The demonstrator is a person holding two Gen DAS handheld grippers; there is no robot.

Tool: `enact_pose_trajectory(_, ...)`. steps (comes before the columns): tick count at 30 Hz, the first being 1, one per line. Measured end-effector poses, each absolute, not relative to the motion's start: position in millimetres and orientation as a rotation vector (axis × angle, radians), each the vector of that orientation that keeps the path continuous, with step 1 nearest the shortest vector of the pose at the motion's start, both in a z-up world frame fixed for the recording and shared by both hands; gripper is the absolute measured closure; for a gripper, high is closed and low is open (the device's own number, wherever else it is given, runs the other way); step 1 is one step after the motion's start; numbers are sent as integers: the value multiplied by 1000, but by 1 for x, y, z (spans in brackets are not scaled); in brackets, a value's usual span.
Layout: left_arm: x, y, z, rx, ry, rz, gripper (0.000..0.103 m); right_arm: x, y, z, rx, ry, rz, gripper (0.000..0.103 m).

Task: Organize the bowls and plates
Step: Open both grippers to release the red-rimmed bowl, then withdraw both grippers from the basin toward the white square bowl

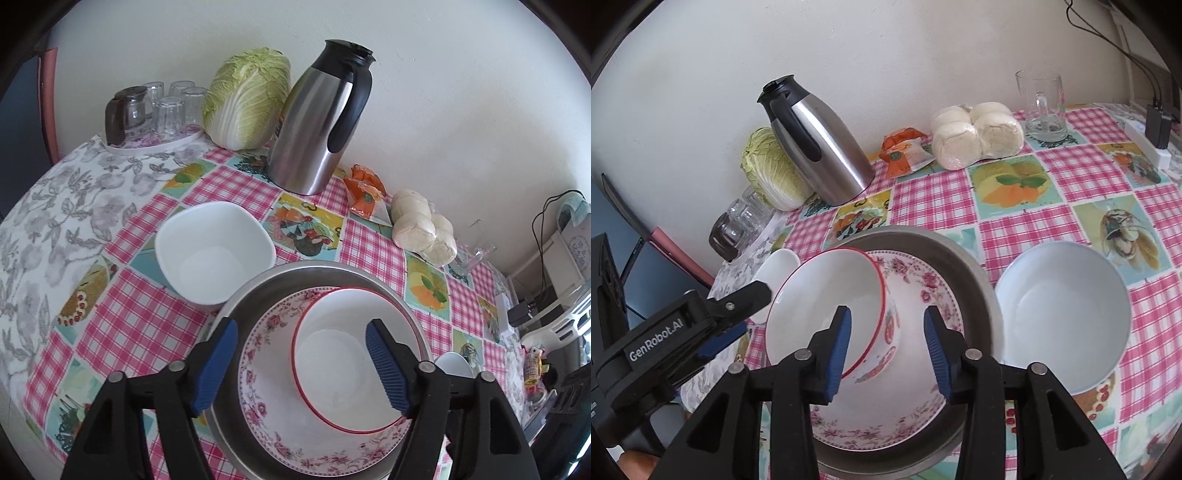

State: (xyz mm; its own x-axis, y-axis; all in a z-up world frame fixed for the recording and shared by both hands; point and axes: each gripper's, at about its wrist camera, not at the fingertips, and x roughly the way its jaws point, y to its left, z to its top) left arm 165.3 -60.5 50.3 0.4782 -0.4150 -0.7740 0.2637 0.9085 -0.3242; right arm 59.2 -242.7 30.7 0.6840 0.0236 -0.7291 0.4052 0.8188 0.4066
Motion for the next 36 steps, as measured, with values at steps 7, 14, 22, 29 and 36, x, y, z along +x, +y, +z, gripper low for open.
enact_pose_trajectory(7, 166, -57, 53, -127, 982, -360, 5, 56, -247, 36, 562, 793, -265, 34)
enact_pose_trajectory(14, 167, -57, 51, -96, 976, -319, 1, 59, -245, 34, 534, 797, -264, 22)
enact_pose_trajectory(22, 167, -54, 52, -67, 935, -258, 0, 59, -244, 34, 502, 802, -276, 19)
enact_pose_trajectory(29, 166, -48, 55, -15, 872, -190, 0, 61, -240, 32, 467, 813, -273, 19)
enact_pose_trajectory(36, 170, -44, 56, -16, 847, -190, 0, 64, -234, 29, 432, 823, -282, 19)
